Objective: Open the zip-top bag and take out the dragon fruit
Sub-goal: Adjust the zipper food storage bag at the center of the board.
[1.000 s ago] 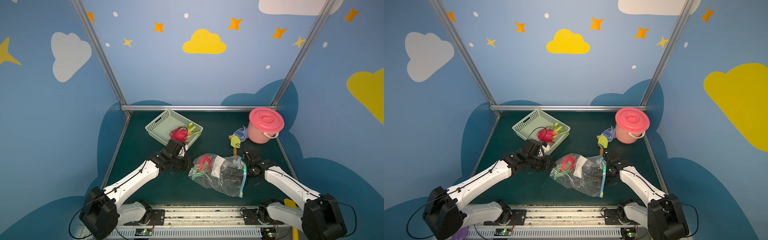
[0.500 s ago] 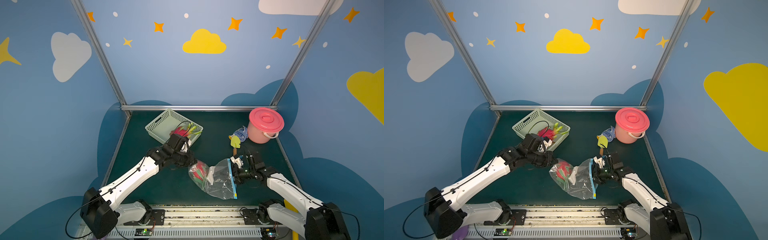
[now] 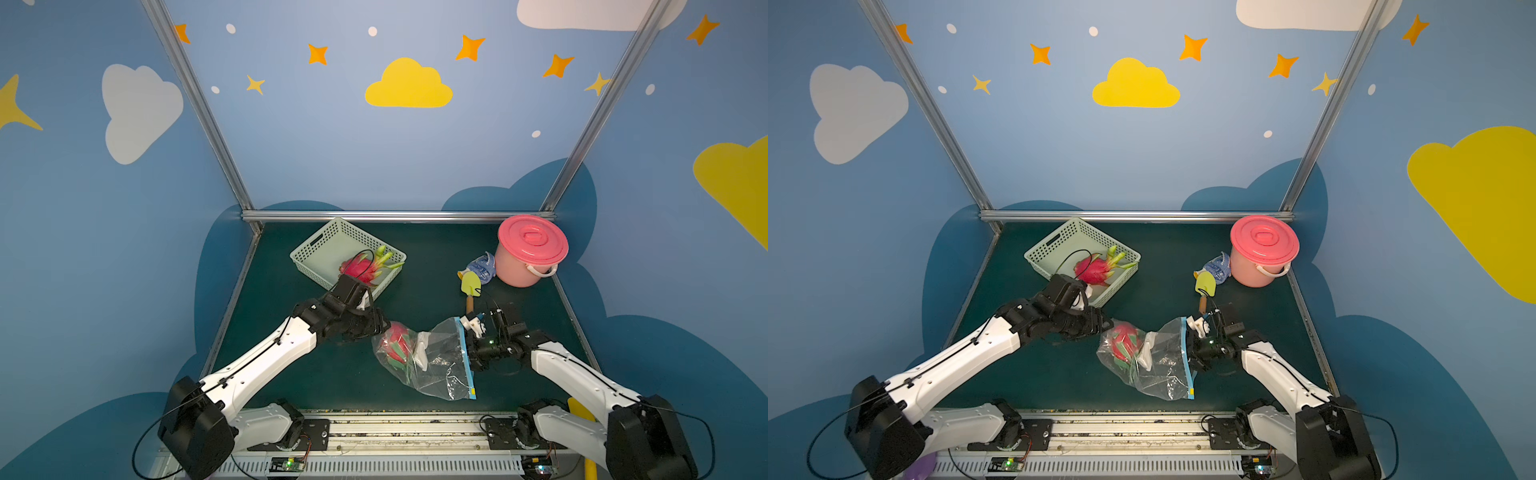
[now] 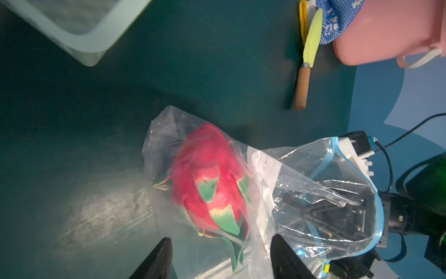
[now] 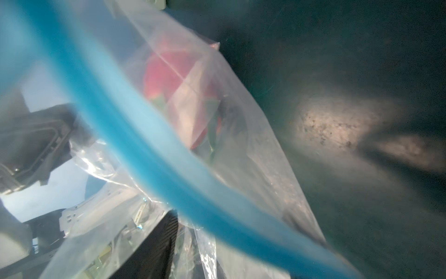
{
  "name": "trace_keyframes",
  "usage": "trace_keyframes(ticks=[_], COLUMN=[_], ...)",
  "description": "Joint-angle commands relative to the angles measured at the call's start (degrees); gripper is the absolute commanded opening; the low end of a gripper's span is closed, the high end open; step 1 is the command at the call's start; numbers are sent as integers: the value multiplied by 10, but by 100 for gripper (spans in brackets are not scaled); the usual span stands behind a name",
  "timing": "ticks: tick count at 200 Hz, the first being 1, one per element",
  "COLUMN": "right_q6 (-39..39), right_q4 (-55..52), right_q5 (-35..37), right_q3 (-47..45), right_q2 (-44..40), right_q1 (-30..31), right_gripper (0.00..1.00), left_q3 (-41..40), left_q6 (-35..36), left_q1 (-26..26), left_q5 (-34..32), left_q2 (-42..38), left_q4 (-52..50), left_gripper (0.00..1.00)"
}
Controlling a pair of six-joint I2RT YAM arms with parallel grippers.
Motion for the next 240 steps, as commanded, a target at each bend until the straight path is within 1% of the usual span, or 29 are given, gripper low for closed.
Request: trace_keyframes(ticks=[1, 16, 37, 61, 76, 94, 101, 126, 145, 153, 161, 165, 176, 182, 198, 219, 228, 240], right_q6=[-12, 4, 34, 14, 0, 5, 7, 13, 13, 12, 13, 15, 18, 15, 6, 7, 7, 5], right_q4=[-27, 11, 72, 49, 27, 31, 35, 37, 5, 1, 11, 19, 24, 21, 9, 12, 13, 12], right_q5=[0, -28, -62, -50, -28, -11, -5, 10, 37, 40, 33, 29, 33, 37, 48, 50, 52, 55], right_q3=[7, -5, -10, 18, 37, 52, 58, 79, 89, 88, 83, 80, 77, 78, 83, 83, 84, 84], right_q2=[-20, -18, 5, 56, 84, 109, 119, 159, 184, 190, 192, 190, 184, 181, 179, 179, 177, 172], right_q1=[-2, -2, 10, 40, 63, 88, 96, 117, 121, 121, 121, 122, 122, 122, 122, 123, 124, 126], right_gripper=[66, 67, 66, 66, 65, 64, 63, 62, 60, 60, 60, 60, 60, 60, 60, 60, 60, 60], left_q3=[-24, -45, -67, -92, -95, -103, -109, -145, -173, -180, -183, -182, -175, -167, -147, -138, -131, -120], left_q6=[-14, -21, -23, -33, -30, -28, -29, -39, -50, -54, -58, -59, -62, -64, -72, -95, -106, -111], left_q1=[16, 22, 25, 30, 30, 29, 29, 30, 29, 29, 30, 29, 31, 32, 36, 37, 35, 34], left_q5=[-4, 19, 30, 46, 56, 59, 56, 50, 44, 41, 36, 31, 19, 11, 0, 9, 20, 37], left_q2=[-16, -13, 5, 27, 43, 50, 49, 32, 12, 2, -13, -23, -53, -71, -119, -164, -168, -154], left_q4=[13, 40, 64, 114, 130, 136, 139, 154, 158, 156, 146, 138, 112, 92, 55, 55, 51, 43], left_gripper=[67, 67, 69, 66, 58, 46, 43, 36, 36, 36, 40, 43, 57, 62, 63, 64, 65, 65])
